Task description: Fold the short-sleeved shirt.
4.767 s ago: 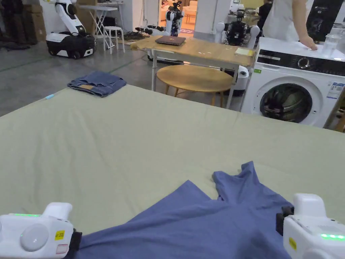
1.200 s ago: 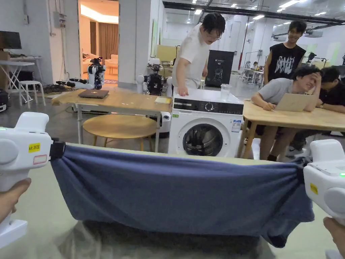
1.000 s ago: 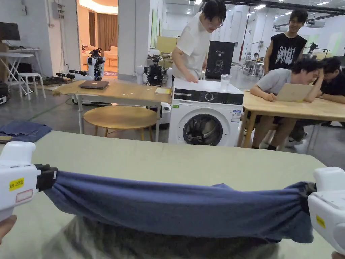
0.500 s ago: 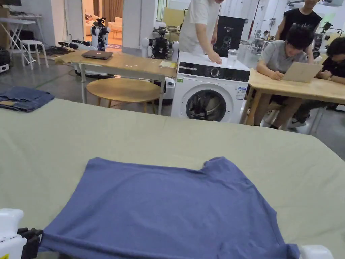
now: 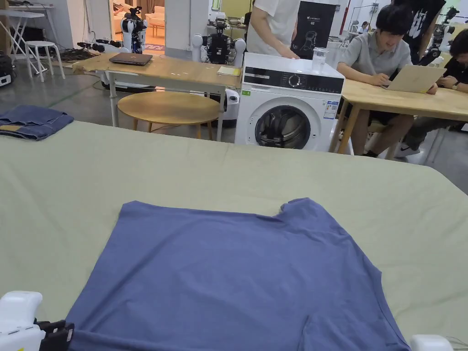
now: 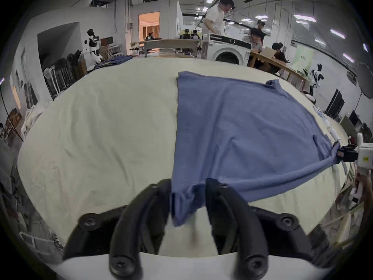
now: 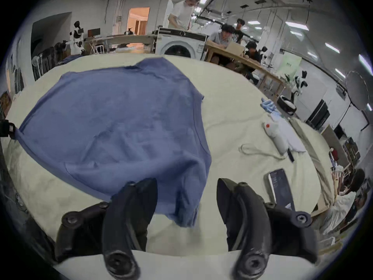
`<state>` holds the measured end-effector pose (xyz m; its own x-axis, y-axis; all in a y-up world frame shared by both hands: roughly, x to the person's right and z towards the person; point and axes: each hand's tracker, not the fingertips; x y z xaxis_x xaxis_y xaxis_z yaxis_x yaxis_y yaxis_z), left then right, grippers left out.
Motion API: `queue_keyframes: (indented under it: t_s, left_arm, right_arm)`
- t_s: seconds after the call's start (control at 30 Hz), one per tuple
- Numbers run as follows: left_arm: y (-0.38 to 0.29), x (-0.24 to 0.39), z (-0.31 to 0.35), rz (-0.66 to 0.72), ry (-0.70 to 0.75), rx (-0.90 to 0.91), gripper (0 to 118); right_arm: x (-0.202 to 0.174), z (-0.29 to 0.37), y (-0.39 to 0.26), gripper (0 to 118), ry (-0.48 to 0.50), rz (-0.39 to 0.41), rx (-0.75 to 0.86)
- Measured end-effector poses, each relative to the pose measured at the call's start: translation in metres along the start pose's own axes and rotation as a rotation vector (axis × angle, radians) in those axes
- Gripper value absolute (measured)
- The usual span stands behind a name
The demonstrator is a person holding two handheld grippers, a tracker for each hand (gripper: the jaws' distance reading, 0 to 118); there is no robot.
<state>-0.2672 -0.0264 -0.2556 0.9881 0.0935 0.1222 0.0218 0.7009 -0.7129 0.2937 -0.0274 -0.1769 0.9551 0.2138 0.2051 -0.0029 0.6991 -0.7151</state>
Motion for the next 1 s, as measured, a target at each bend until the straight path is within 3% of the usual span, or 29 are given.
queue_keyframes:
  t_s: [0.13, 0.37, 0.43, 0.47, 0.5, 0.6, 0.83, 1.0]
  left_arm:
    - [0.018, 0.007, 0.019, 0.043, -0.049, 0.123, 48]
    - [0.050, 0.044, 0.032, -0.016, -0.032, 0.333, 48]
    - [0.055, 0.058, 0.035, -0.027, -0.029, 0.391, 48]
    - [0.056, 0.065, 0.038, -0.033, -0.035, 0.425, 48]
    - [0.057, 0.071, 0.041, -0.041, -0.031, 0.449, 42]
    - [0.059, 0.085, 0.038, -0.090, 0.012, 0.486, 0]
    - [0.058, 0.086, 0.036, -0.029, -0.020, 0.430, 0]
    - [0.051, 0.049, 0.032, -0.005, -0.017, 0.226, 0]
  right_arm:
    - [-0.009, 0.022, 0.025, 63, 0.031, -0.047, 0.140]
    - [-0.046, 0.044, 0.058, 62, 0.066, -0.179, 0.410]
    - [-0.059, 0.050, 0.065, 44, 0.085, -0.208, 0.467]
    - [-0.065, 0.053, 0.068, 25, 0.104, -0.205, 0.498]
    - [-0.069, 0.056, 0.070, 5, 0.110, -0.202, 0.515]
    - [-0.083, 0.060, 0.075, 0, 0.118, -0.206, 0.560]
    - [-0.101, 0.068, 0.077, 0, 0.119, -0.150, 0.601]
    - [-0.103, 0.063, 0.072, 0, 0.124, -0.090, 0.559]
